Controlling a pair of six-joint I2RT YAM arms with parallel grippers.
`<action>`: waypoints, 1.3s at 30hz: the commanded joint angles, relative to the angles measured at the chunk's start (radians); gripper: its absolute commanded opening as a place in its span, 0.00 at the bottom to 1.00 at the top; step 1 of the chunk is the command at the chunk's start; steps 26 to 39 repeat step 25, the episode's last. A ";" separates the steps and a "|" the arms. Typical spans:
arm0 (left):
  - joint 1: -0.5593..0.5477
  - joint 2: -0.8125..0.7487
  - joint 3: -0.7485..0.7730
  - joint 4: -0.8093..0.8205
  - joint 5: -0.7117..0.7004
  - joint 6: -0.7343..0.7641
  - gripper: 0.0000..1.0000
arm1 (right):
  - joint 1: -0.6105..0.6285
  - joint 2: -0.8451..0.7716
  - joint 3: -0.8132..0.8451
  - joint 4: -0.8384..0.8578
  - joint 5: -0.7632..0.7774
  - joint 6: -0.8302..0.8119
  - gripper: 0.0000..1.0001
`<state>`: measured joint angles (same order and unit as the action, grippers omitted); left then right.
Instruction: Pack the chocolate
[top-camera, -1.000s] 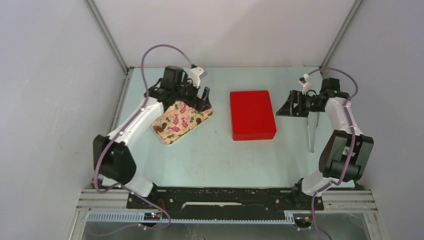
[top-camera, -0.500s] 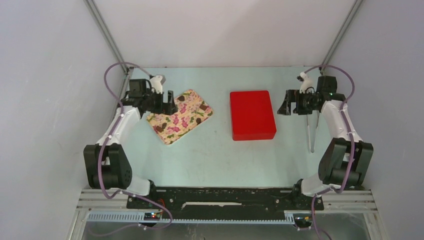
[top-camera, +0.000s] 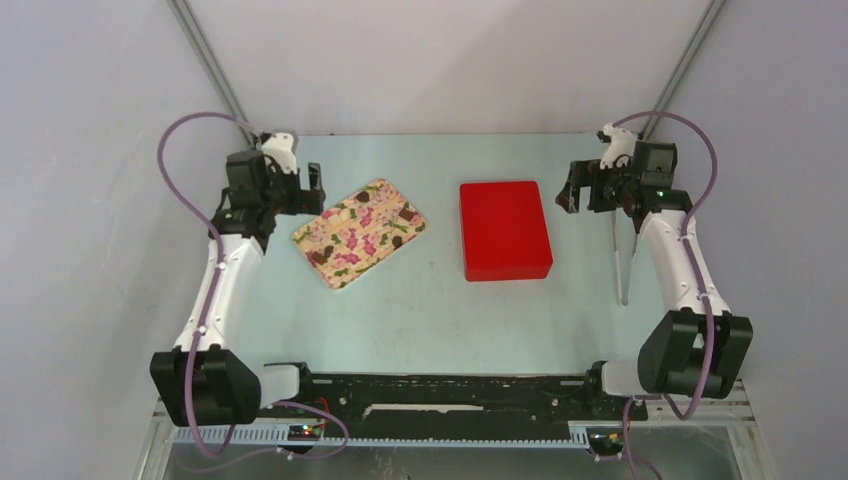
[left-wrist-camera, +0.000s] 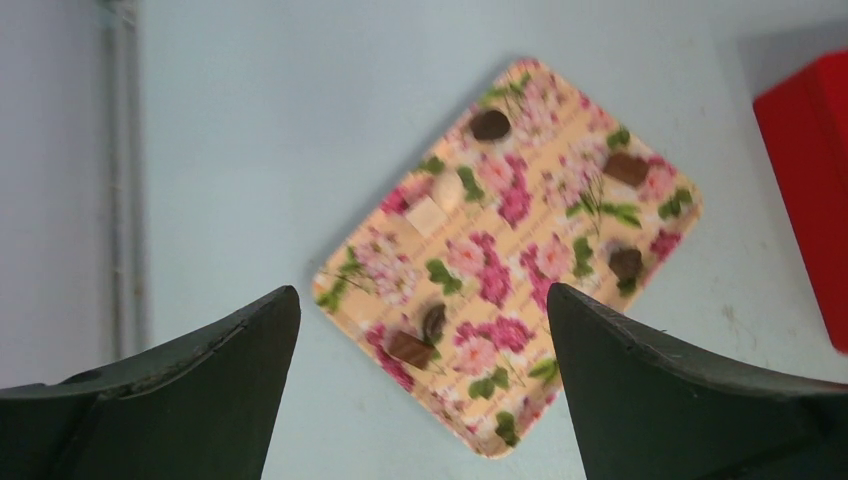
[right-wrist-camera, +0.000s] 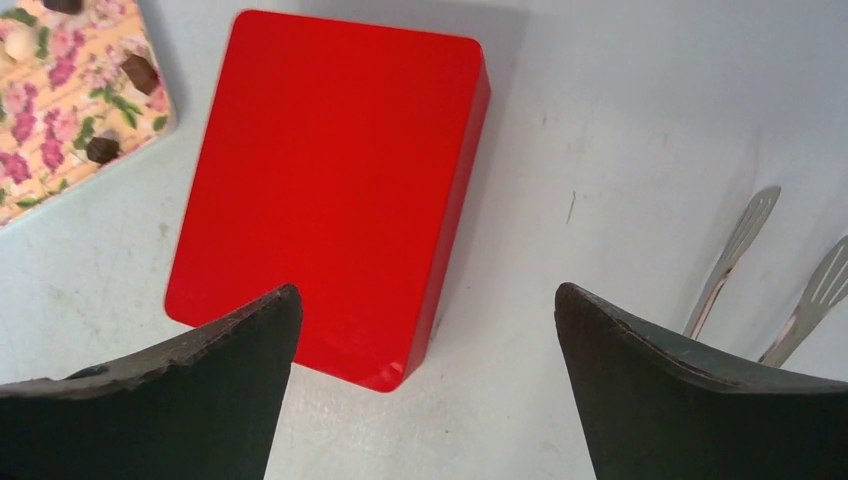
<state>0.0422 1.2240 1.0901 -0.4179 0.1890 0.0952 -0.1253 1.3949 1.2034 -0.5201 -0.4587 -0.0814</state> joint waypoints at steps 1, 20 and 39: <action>0.001 -0.081 0.178 -0.065 -0.116 -0.009 1.00 | 0.016 -0.079 0.096 0.053 0.018 0.048 1.00; 0.000 -0.149 0.397 -0.131 -0.179 -0.124 1.00 | 0.018 -0.158 0.364 -0.060 0.002 0.145 0.99; 0.000 -0.142 0.408 -0.122 -0.182 -0.116 1.00 | 0.018 -0.185 0.309 -0.038 0.003 0.130 0.99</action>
